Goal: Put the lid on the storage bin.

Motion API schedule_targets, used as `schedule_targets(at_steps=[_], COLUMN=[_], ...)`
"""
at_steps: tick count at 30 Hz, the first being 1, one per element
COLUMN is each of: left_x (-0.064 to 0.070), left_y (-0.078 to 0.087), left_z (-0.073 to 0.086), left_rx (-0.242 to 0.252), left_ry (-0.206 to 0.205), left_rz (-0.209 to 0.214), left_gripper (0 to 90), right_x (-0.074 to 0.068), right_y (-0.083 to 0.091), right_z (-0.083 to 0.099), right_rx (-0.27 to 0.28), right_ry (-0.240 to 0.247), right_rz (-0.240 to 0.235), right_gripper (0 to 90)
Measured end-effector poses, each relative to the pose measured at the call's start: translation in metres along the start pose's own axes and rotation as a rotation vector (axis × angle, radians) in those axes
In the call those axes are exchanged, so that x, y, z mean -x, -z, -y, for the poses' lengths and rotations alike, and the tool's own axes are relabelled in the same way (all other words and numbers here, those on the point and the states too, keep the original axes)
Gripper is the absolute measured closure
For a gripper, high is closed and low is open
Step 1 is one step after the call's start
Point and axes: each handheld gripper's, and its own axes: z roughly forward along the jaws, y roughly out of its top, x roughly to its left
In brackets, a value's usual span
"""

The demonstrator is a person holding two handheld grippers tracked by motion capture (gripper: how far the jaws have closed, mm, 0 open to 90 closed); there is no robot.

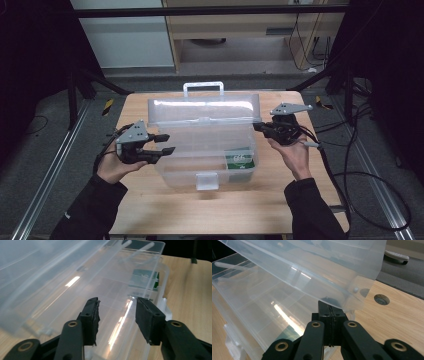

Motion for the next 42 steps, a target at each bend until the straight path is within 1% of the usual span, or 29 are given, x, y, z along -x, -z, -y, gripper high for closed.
schedule_targets(at_steps=[2, 5, 6, 8, 10, 11, 13, 14, 15, 16, 18, 19, 21, 23, 24, 25, 26, 27, 30, 31, 32, 34, 38, 42], left_x=[-0.001, -0.002, -0.003, -0.004, -0.005, -0.007, -0.009, -0.010, -0.011, -0.011, -0.012, -0.012, -0.012, -0.011, -0.010, -0.009, -0.008, -0.006, -0.003, -0.002, -0.002, 0.000, 0.001, 0.001], left_y=[0.005, 0.013, 0.016, 0.021, 0.024, 0.025, 0.027, 0.027, 0.027, 0.027, 0.028, 0.028, 0.027, 0.026, 0.025, 0.025, 0.024, 0.024, 0.022, 0.021, 0.021, 0.019, 0.018, 0.017], left_z=[0.004, 0.009, 0.011, 0.015, 0.018, 0.020, 0.023, 0.024, 0.026, 0.027, 0.029, 0.031, 0.033, 0.036, 0.037, 0.039, 0.040, 0.041, 0.047, 0.050, 0.051, 0.054, 0.058, 0.064], left_rx=[0.011, 0.035, 0.043, 0.057, 0.064, 0.064, 0.073, 0.074, 0.078, 0.078, 0.089, 0.083, 0.082, 0.071, 0.067, 0.065, 0.058, 0.050, 0.032, 0.024, 0.019, 0.008, -0.010, -0.029], left_ry=[0.025, 0.051, 0.054, 0.081, 0.093, 0.111, 0.148, 0.161, 0.182, 0.191, 0.209, 0.220, 0.226, 0.237, 0.234, 0.234, 0.241, 0.233, 0.244, 0.246, 0.246, 0.246, 0.238, 0.236], left_rz=[-0.021, -0.064, -0.082, -0.117, -0.145, -0.163, -0.185, -0.197, -0.215, -0.217, -0.235, -0.245, -0.244, -0.255, -0.252, -0.259, -0.255, -0.260, -0.265, -0.259, -0.261, -0.258, -0.271, -0.279], left_gripper=[55.7, 59.9, 62.4, 66.3, 71.8, 73.8, 78.4, 79.6, 81.2, 82.1, 83.7, 84.0, 84.7, 84.3, 84.3, 84.2, 84.1, 84.2, 84.0, 83.9, 83.6, 83.6, 83.3, 81.2], right_x=[0.000, -0.001, -0.001, -0.001, -0.002, -0.002, -0.003, -0.003, -0.003, -0.004, -0.005, -0.005, -0.006, -0.006, -0.006, -0.007, -0.007, -0.008, -0.008, -0.008, -0.008, -0.008, -0.010, -0.012], right_y=[0.000, 0.000, 0.000, 0.000, 0.000, 0.000, 0.000, 0.001, 0.001, 0.001, 0.002, 0.002, 0.003, 0.005, 0.005, 0.006, 0.007, 0.007, 0.009, 0.009, 0.010, 0.010, 0.010, 0.011], right_z=[0.001, 0.001, 0.002, 0.002, 0.003, 0.003, 0.004, 0.004, 0.005, 0.006, 0.008, 0.009, 0.012, 0.015, 0.017, 0.018, 0.020, 0.022, 0.028, 0.030, 0.033, 0.037, 0.044, 0.051], right_rx=[0.000, -0.002, -0.004, -0.003, -0.004, -0.006, -0.015, -0.019, -0.020, -0.025, -0.024, -0.029, -0.039, -0.046, -0.050, -0.055, -0.059, -0.065, -0.084, -0.087, -0.090, -0.095, -0.098, -0.105], right_ry=[-0.002, 0.002, 0.000, 0.003, 0.003, 0.003, 0.009, 0.010, 0.014, 0.012, 0.020, 0.022, 0.025, 0.031, 0.030, 0.032, 0.041, 0.045, 0.056, 0.057, 0.058, 0.058, 0.062, 0.073], right_rz=[-0.003, 0.000, -0.002, 0.001, -0.001, 0.000, 0.001, 0.000, 0.001, 0.002, 0.007, 0.009, 0.015, 0.023, 0.022, 0.027, 0.032, 0.035, 0.053, 0.051, 0.056, 0.051, 0.046, 0.057], right_gripper=[90.0, 90.0, 90.0, 90.0, 90.0, 90.0, 90.0, 90.0, 90.0, 90.0, 90.0, 90.0, 90.0, 90.0, 90.0, 90.0, 90.0, 90.0, 90.0, 90.0, 90.0, 90.0, 90.0, 90.0])
